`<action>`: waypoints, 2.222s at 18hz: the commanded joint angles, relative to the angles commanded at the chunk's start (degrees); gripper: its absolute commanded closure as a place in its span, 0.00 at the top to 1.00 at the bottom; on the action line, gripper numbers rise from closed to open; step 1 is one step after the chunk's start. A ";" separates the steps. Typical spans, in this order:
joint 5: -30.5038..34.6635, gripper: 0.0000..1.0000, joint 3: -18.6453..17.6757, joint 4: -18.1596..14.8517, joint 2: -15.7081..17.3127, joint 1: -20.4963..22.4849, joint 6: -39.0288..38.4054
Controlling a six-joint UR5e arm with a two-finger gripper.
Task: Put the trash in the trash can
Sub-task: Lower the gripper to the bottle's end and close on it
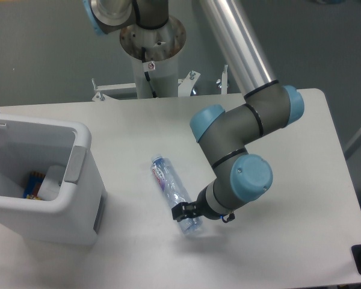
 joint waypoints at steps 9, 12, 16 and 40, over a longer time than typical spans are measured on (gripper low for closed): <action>1.32 0.93 1.23 0.00 -2.20 -0.62 -2.47; 4.03 0.85 1.32 0.00 -2.82 -1.40 -4.04; 4.57 0.77 1.32 0.18 -3.08 -1.76 -4.49; 4.31 0.53 1.15 0.26 -0.45 -1.67 -3.61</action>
